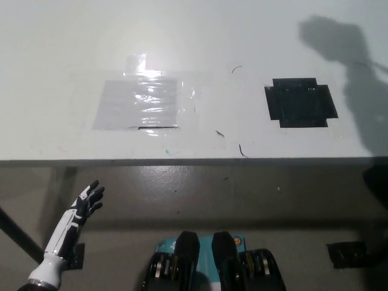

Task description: The robot uses it right hand to pick up an extended orange duster kept in the middle of the desk and presses its handle against the desk to collapse it

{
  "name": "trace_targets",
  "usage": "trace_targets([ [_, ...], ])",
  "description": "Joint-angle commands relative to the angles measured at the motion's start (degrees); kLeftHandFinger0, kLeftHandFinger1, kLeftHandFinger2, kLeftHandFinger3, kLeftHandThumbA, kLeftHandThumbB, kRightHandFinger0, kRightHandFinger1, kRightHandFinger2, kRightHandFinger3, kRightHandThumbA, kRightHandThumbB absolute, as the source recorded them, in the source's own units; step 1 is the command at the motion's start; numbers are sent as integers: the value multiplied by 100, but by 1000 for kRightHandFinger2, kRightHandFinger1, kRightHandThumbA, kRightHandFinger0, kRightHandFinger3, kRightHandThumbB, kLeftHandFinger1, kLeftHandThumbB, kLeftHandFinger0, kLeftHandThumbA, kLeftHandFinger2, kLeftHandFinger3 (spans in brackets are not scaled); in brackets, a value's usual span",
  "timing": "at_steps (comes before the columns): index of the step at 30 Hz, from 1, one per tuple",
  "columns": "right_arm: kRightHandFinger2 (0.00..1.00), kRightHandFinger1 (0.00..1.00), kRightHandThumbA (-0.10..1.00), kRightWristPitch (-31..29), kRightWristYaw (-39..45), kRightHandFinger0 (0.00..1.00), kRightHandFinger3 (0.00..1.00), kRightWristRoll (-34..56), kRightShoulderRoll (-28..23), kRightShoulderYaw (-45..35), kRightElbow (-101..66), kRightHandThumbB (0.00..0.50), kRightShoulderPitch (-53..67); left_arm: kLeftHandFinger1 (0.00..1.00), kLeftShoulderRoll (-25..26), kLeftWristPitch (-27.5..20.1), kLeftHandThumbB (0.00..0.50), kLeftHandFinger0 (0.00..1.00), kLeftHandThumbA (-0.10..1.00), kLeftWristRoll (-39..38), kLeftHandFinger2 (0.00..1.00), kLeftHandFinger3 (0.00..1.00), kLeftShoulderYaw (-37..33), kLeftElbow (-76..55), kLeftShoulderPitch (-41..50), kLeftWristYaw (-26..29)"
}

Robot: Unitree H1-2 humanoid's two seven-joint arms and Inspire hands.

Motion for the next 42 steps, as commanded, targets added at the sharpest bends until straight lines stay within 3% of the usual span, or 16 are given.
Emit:
trace_targets([
  [1, 683, 204, -100, -148, -716, 0, 702, 813, 202, -690, -35, 157, -255, 1000, 125, -226, 245, 1000, 1000, -47, 1000, 1000, 66, -206, 80, -24],
  [4, 685, 243, -100, -143, -710, 0, 681, 1173, 350, -1266, -30, 154, -73, 1000, 89, -226, 240, 1000, 1000, -36, 1000, 1000, 58, -260, 216, -32],
  [7, 647, 202, -100, -229, -730, 0, 683, 1362, 434, -1577, 6, 143, 22, 1000, 83, -226, 241, 1000, 1000, 20, 1000, 1000, 39, -261, 213, -12],
  [11, 676, 249, -100, -324, -786, 0, 711, 1507, 583, -1806, 59, 117, 225, 1000, 92, -226, 245, 1000, 1000, 66, 1000, 1000, 51, -289, 222, 42],
  [15, 637, 213, -100, -596, -817, 0, 699, 1700, 690, -1984, 108, 117, 408, 1000, 87, -226, 244, 1000, 1000, 26, 1000, 1000, 49, -280, 191, 10],
  [17, 523, 56, -100, -626, -932, 0, 675, 1677, 721, -1971, 154, 105, 478, 1000, 93, -226, 250, 1000, 1000, 17, 1000, 1000, 57, -275, 193, 3],
  [18, 502, 33, -100, -630, -961, 0, 673, 1679, 726, -1957, 163, 109, 490, 1000, 91, -226, 250, 1000, 1000, 22, 1000, 1000, 59, -270, 189, 6],
  [20, 325, 0, -100, -628, -995, 0, 617, 1707, 743, -1950, 199, 93, 579, 1000, 91, -226, 247, 1000, 1000, -4, 1000, 1000, 61, -266, 188, -14],
  [21, 282, 0, -100, -631, -991, 0, 597, 1732, 755, -1953, 217, 90, 630, 1000, 98, -226, 238, 1000, 1000, 18, 1000, 1000, 61, -282, 195, -2],
  [28, 299, 0, -100, -756, -1120, 0, 548, 1806, 779, -1876, 323, 106, 882, 1000, 83, -226, 242, 1000, 1000, -9, 1000, 1000, 56, -284, 221, -45],
  [30, 378, 0, -100, -840, -1128, 0, 531, 1828, 787, -1865, 323, 110, 928, 1000, 83, -226, 234, 1000, 1000, 14, 1000, 1000, 51, -298, 234, -32],
  [33, 419, 4, -100, -884, -1266, 0, 555, 1826, 853, -1822, 333, 123, 991, 1000, 75, -226, 246, 1000, 1000, 24, 1000, 1000, 61, -314, 267, -2],
  [35, 370, 0, -100, -886, -1365, 0, 546, 1776, 871, -1756, 319, 128, 1014, 1000, 70, -226, 248, 1000, 1000, 34, 1000, 1000, 63, -326, 279, 13],
  [38, 36, 0, -100, -886, -1767, 0, 314, 1541, 923, -1479, 282, 150, 1097, 1000, 66, -226, 247, 1000, 1000, 85, 1000, 1000, 52, -340, 285, 41],
  [39, 19, 0, -100, -886, -1995, 0, 270, 1418, 954, -1318, 196, 152, 1147, 1000, 60, -226, 245, 1000, 1000, 56, 1000, 1000, 57, -352, 286, 23],
  [42, 152, 0, -100, -886, -2281, 0, 291, 1279, 965, -1060, 160, 143, 1170, 1000, 64, -226, 247, 1000, 1000, 83, 1000, 1000, 56, -357, 275, 41],
])
